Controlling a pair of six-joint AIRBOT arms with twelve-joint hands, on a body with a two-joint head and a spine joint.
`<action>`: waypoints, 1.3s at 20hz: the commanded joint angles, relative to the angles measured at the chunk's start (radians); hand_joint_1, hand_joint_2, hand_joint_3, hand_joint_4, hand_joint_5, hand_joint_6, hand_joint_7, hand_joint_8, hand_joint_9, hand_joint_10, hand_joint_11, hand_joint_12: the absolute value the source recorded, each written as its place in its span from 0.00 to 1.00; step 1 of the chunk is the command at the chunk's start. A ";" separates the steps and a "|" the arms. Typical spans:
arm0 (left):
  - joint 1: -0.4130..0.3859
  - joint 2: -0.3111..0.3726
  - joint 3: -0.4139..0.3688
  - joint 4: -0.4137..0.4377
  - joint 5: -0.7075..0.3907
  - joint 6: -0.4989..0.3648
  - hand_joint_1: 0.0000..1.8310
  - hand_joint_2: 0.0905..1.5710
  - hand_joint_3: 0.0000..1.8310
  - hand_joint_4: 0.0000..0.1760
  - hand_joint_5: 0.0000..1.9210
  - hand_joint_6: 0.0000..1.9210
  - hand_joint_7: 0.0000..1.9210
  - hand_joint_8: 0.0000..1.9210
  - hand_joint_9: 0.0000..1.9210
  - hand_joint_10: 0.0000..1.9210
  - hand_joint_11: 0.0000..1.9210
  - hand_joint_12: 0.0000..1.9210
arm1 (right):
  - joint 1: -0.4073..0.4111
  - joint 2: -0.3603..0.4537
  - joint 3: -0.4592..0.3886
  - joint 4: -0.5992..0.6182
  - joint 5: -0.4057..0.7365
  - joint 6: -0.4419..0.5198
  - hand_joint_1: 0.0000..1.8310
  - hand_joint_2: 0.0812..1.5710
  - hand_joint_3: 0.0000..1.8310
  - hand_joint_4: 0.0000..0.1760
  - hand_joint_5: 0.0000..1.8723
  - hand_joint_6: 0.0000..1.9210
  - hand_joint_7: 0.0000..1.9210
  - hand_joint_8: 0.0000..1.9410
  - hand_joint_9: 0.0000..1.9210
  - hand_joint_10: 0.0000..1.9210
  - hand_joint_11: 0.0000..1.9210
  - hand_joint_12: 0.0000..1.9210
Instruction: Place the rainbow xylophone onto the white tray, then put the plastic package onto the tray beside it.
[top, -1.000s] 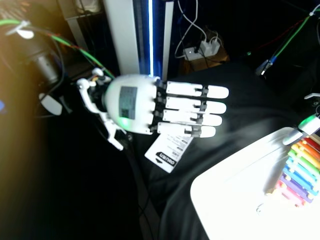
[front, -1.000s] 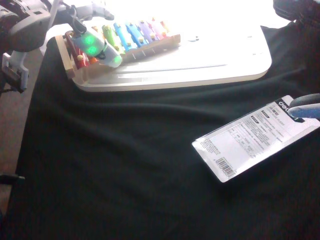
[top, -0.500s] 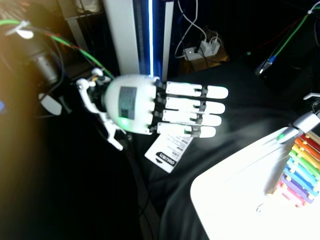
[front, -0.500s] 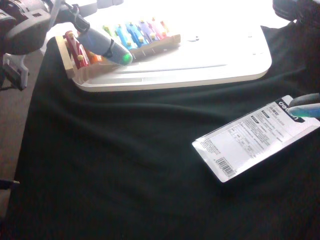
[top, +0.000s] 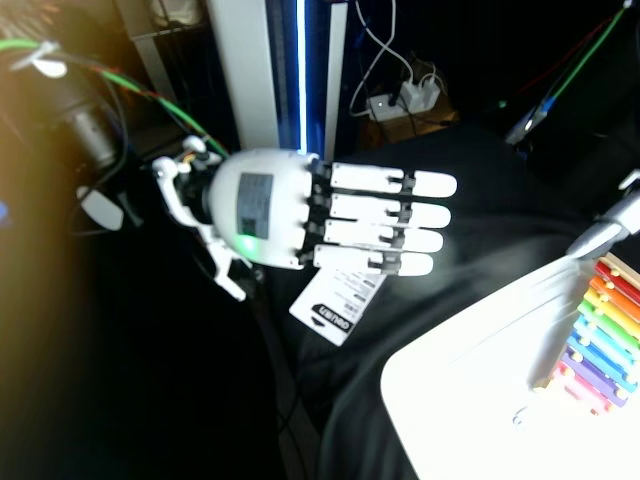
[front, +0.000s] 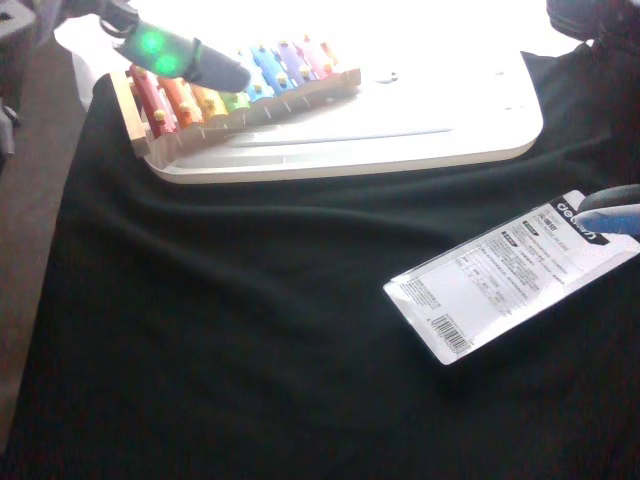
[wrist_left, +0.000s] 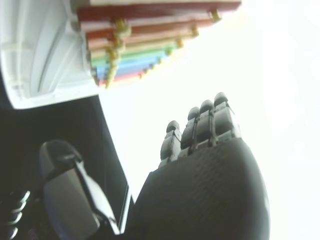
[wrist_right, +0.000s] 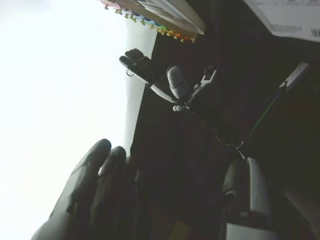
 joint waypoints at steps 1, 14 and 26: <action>-0.018 0.016 -0.014 0.000 -0.146 -0.002 0.36 0.38 0.00 0.95 0.00 0.00 0.00 0.00 0.00 0.00 0.00 0.00 | 0.008 0.007 0.003 0.040 0.106 0.009 0.68 0.51 0.01 0.00 0.11 0.00 0.12 0.00 0.13 0.00 0.04 0.26; 0.015 0.367 -0.380 0.086 -0.454 -0.002 0.40 0.41 0.00 0.76 0.00 0.00 0.00 0.00 0.00 0.00 0.00 0.00 | -0.004 0.038 -0.021 -0.055 -0.016 0.048 0.56 0.50 0.00 0.00 0.05 0.00 0.06 0.00 0.10 0.00 0.08 0.17; 0.020 0.388 -0.408 0.109 -0.471 -0.002 0.39 0.42 0.00 0.52 0.00 0.00 0.00 0.00 0.00 0.00 0.00 0.00 | -0.106 0.048 -0.025 -0.070 -0.080 0.068 0.47 0.41 0.00 0.31 0.00 0.00 0.10 0.00 0.10 0.00 0.00 0.32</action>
